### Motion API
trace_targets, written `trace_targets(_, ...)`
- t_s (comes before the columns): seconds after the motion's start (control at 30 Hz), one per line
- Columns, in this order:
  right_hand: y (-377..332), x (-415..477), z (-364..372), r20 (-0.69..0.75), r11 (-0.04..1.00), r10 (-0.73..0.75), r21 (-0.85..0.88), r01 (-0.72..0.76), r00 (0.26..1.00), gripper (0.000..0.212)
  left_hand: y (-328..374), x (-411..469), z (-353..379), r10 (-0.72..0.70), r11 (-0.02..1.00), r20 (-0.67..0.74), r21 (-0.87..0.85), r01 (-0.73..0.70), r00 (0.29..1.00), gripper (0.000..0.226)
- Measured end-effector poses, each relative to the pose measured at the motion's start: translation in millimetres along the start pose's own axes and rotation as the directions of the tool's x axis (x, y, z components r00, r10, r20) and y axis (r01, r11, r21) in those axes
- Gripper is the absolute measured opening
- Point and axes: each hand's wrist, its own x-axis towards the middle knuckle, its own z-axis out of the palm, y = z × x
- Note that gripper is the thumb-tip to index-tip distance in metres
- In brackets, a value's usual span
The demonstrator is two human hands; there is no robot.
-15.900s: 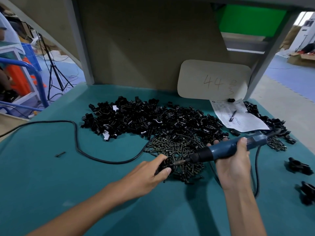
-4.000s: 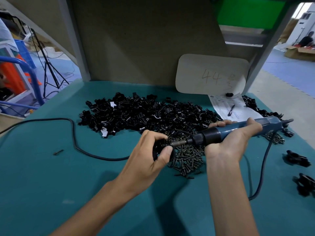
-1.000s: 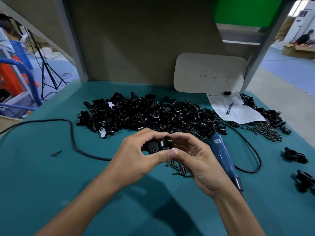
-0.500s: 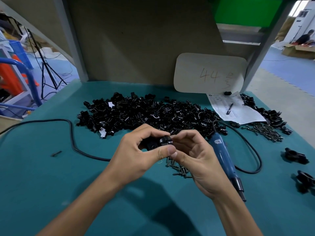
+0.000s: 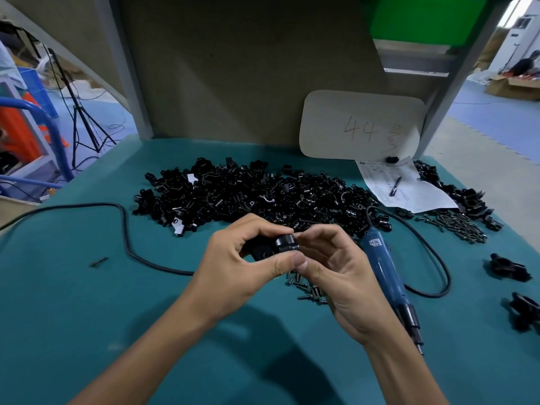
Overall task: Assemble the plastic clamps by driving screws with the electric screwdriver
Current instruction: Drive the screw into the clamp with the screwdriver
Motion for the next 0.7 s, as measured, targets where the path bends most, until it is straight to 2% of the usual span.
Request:
trace_targets(0.13,3.9,-0.6,-0.2,-0.046,1.000,0.002,-0.002,-0.002,0.999,0.039,-2.8,-0.3,0.8,0.013,0.995,0.001,0.104,-0.013,1.000,0.031)
trace_targets(0.23,4.9,-0.4,-3.1,-0.057,1.000,0.006,0.001,-0.006,0.998,0.043,-3.1,-2.0,2.1,-0.023,0.998,-0.002,0.063,0.023,1.000,0.032)
trace_targets(0.4,3.8,-1.0,-7.5,-0.012,1.000,-0.005,-0.007,0.004,1.000,0.030,-1.5,-2.5,3.6,-0.024,1.000,-0.042,0.004,0.024,0.999,0.023)
trace_targets(0.7,9.3,-2.6,-8.2,-0.020,1.000,-0.008,-0.021,0.008,1.000,0.029,-4.3,-3.6,6.6,0.035,0.999,-0.050,0.038,-0.033,0.998,0.024)
